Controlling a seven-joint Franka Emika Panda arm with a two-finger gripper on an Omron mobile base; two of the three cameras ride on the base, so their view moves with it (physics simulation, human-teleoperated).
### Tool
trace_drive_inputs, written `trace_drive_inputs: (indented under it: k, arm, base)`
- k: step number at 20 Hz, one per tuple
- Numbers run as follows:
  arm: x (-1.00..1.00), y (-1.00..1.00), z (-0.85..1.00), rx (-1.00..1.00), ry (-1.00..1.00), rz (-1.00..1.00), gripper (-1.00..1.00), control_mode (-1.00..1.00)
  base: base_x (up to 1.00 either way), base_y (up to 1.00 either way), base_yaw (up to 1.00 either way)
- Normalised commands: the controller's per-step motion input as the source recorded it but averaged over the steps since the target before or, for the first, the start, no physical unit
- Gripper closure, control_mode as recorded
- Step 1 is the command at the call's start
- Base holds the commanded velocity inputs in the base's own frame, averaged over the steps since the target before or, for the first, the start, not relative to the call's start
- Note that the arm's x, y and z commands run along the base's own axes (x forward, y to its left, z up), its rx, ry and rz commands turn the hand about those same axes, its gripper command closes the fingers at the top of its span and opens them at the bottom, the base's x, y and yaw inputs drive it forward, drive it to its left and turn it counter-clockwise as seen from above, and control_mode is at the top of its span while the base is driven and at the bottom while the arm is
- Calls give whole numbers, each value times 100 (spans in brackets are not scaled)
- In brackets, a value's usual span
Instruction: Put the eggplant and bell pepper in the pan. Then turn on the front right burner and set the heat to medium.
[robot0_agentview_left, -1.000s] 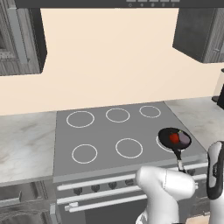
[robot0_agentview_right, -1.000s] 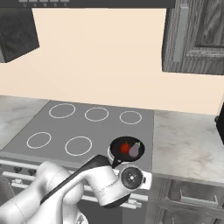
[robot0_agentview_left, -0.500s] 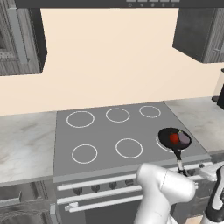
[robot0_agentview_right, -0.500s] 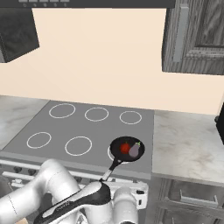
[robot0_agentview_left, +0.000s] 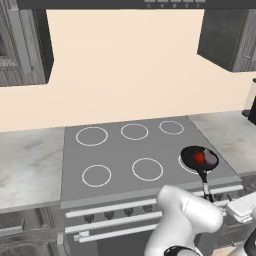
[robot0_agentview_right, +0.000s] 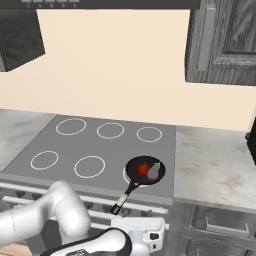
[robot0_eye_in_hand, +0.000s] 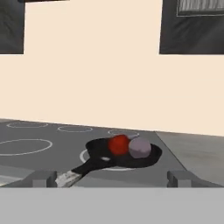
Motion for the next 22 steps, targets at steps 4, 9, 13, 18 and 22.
trace_drive_inputs:
  k: [4, 9, 13, 18, 22]
  arm:
    - [0, 0, -27, -2, 0, 0, -100, -100]
    - [0, -15, -35, -5, 0, -2, -100, -100]
    - [0, -11, -32, 0, 0, -2, -100, -100]
    - [0, -5, -27, 0, 0, -2, -100, -100]
    - [0, -2, -18, -1, 0, -6, -100, -100]
  base:
    - [0, 0, 0]
    - [0, 0, 0]
    - [0, 0, 0]
    - [0, 0, 0]
    - [0, 0, 0]
